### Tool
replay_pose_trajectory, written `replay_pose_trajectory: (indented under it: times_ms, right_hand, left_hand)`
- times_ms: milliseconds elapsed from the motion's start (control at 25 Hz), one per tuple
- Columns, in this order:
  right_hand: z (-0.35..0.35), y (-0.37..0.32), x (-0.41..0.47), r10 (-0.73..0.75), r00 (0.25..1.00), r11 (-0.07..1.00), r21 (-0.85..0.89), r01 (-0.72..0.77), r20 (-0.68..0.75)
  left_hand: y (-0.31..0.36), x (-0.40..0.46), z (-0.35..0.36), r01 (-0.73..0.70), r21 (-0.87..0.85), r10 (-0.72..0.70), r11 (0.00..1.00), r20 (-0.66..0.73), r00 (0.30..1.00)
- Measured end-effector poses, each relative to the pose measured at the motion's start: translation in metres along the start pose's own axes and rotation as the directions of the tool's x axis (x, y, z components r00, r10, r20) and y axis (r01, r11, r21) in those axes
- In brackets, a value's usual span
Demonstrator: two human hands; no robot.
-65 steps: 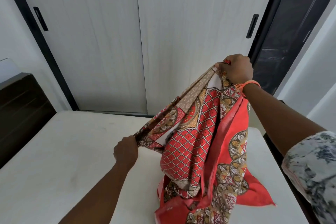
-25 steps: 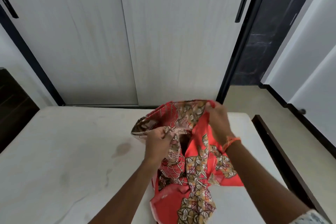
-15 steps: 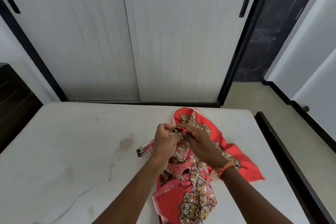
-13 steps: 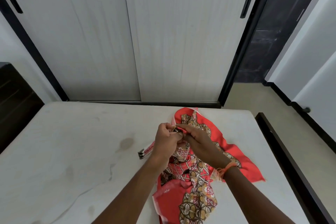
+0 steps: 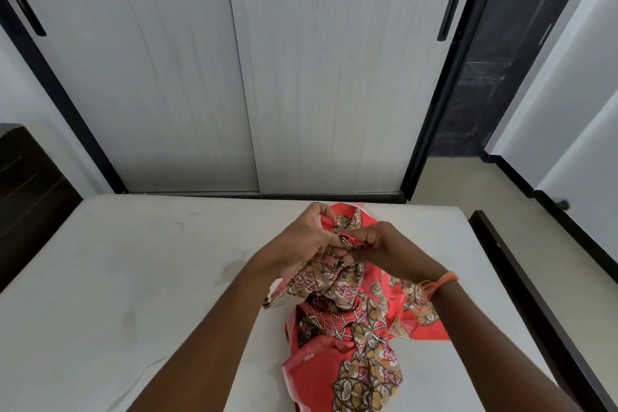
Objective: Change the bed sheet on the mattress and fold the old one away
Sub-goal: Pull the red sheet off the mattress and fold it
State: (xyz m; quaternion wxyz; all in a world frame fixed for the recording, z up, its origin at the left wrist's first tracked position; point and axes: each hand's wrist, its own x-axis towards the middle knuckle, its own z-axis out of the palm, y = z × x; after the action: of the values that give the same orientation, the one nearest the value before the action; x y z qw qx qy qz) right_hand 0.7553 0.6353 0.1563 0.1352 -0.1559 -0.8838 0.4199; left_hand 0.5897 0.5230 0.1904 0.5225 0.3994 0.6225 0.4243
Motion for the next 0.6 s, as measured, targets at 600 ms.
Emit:
replay_pose_trajectory:
  times_ms: [600]
  right_hand:
    - [-0.054,-0.026,0.002,0.373,0.829,0.498,0.844,0.2,-0.417]
  left_hand:
    - [-0.155,0.042,-0.022,-0.043,0.607,0.105,0.794,-0.067,0.992]
